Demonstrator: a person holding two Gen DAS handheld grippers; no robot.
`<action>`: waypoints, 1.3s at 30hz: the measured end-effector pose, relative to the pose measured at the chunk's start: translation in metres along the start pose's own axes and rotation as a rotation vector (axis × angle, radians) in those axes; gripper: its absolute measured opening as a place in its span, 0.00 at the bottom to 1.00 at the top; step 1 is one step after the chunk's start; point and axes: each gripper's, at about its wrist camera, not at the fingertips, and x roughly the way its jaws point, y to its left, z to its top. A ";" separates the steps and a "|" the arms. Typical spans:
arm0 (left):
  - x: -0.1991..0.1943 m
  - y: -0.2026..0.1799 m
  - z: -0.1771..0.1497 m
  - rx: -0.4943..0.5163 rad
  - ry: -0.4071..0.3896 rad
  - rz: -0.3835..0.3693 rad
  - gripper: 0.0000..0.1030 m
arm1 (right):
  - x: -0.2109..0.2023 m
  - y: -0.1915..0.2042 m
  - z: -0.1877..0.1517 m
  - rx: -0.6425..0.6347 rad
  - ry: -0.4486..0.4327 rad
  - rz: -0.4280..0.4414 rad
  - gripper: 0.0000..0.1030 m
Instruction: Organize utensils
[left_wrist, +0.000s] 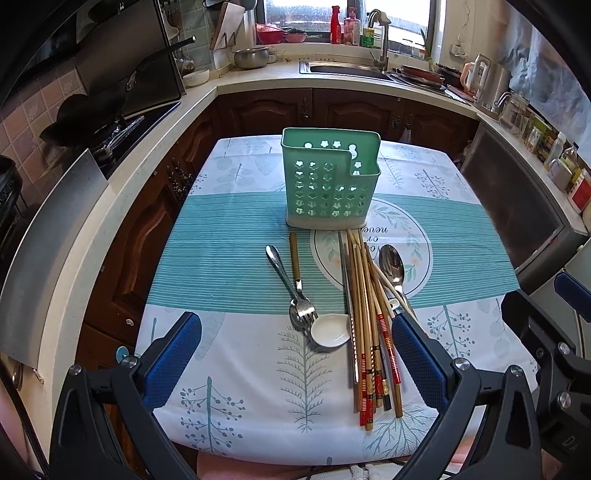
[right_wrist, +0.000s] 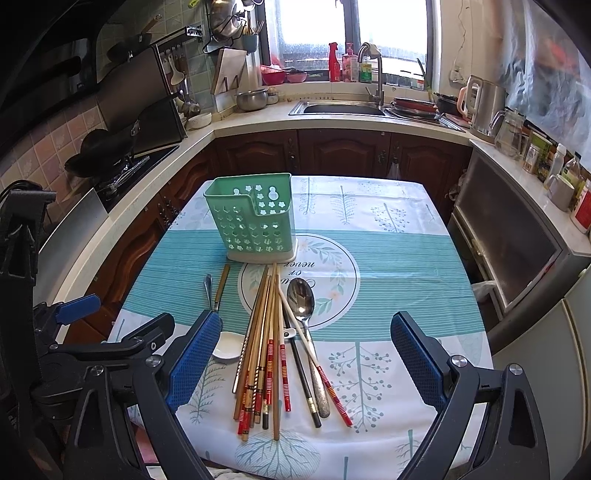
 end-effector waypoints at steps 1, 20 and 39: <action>0.000 0.000 0.000 -0.003 0.003 -0.006 0.99 | -0.001 0.000 0.002 -0.001 -0.001 0.000 0.92; 0.029 0.015 0.046 0.030 0.085 -0.234 0.91 | 0.008 -0.002 0.045 -0.120 -0.001 0.091 0.68; 0.131 0.003 0.023 0.032 0.359 -0.342 0.11 | 0.181 -0.029 0.016 0.117 0.514 0.351 0.29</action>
